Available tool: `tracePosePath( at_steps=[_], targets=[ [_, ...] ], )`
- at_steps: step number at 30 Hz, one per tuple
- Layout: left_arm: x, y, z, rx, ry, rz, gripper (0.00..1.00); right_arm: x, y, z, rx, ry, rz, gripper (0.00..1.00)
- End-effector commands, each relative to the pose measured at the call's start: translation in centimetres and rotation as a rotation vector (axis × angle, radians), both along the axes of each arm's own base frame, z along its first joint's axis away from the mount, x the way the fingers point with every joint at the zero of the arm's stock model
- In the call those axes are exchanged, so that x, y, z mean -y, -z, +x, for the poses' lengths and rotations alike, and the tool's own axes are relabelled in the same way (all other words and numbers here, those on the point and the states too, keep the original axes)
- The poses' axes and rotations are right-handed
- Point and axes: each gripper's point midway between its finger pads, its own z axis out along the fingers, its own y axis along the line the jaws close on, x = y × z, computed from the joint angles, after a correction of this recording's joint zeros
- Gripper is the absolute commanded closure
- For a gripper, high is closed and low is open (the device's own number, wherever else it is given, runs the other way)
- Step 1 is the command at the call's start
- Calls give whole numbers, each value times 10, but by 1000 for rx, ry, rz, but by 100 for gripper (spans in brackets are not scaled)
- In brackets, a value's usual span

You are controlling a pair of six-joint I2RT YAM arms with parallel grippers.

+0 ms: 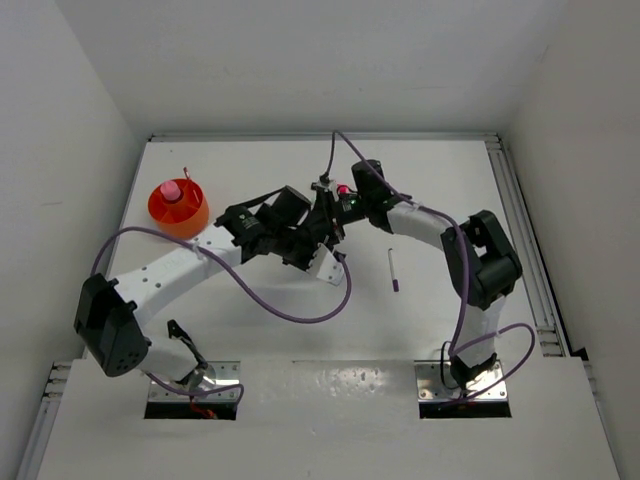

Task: Sort the stationery into containers
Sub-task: Pick up the pen from the center of the board.

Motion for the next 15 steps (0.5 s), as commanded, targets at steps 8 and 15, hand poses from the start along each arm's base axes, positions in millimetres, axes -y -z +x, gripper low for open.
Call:
tracePosePath(
  at_steps=[8, 15],
  targets=[
    [-102, -133, 153, -29, -1018, -682, 100, 157, -75, 157, 500, 396, -139, 38],
    [-258, -154, 248, -132, -1453, -1081, 100, 234, -83, 156, 534, 531, -183, 40]
  ],
)
